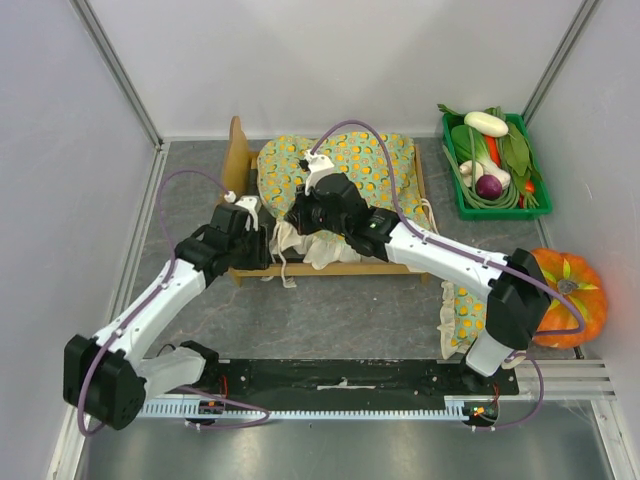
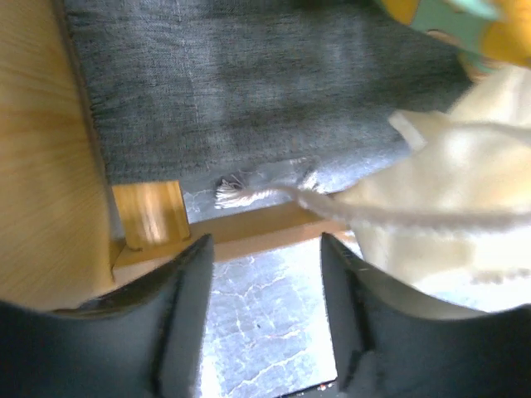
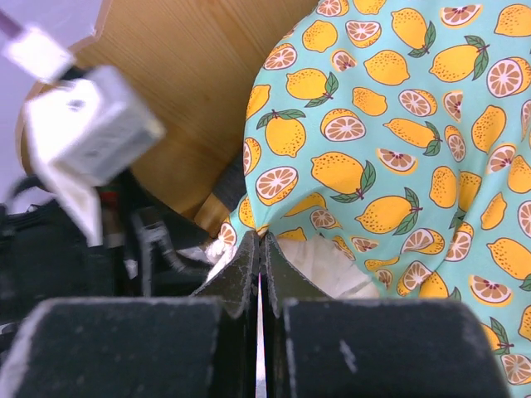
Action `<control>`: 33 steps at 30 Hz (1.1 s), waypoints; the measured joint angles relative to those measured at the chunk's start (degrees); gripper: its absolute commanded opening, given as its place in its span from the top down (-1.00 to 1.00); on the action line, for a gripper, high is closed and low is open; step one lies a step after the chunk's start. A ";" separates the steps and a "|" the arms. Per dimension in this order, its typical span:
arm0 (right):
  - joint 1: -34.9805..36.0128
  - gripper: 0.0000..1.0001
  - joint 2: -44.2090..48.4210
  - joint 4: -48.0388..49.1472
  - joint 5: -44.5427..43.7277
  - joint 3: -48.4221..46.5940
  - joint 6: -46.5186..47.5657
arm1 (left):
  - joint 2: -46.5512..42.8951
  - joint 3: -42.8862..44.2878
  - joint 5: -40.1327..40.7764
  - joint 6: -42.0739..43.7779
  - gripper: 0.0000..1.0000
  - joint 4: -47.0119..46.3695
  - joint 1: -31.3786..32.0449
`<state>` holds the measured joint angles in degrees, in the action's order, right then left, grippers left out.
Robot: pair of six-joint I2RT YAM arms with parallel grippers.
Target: Set up the pet bed
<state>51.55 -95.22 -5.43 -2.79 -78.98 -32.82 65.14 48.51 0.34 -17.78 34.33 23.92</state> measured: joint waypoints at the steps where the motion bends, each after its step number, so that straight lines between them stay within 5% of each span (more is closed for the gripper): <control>1: 0.15 1.00 0.00 0.02 -0.02 0.11 -0.02 | -1.22 -0.07 0.02 -0.13 -0.45 0.35 0.02; 3: 0.55 1.00 -0.22 0.04 -0.04 0.33 -0.02 | -5.79 0.11 -0.55 -0.98 -0.61 1.42 0.07; 13: 3.82 1.00 -3.15 0.00 -1.01 0.46 -0.26 | -22.12 10.88 2.64 -1.62 -0.75 7.91 0.55; 27: 9.38 0.98 -11.02 -0.76 -6.88 -7.34 -1.99 | -22.75 11.34 12.50 -2.32 -0.93 11.43 0.52; 29: 9.77 0.91 -12.59 -0.28 -7.02 -7.67 -2.14 | -22.75 10.12 13.62 -2.71 -0.97 11.43 0.52; 33: 10.27 0.15 -16.98 -0.24 -5.97 -8.07 -1.70 | -22.25 7.17 14.78 -3.43 -0.98 11.34 0.52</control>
<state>61.82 -112.20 -5.67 -8.75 -87.05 -34.52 42.89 55.68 15.11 -21.21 45.67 24.45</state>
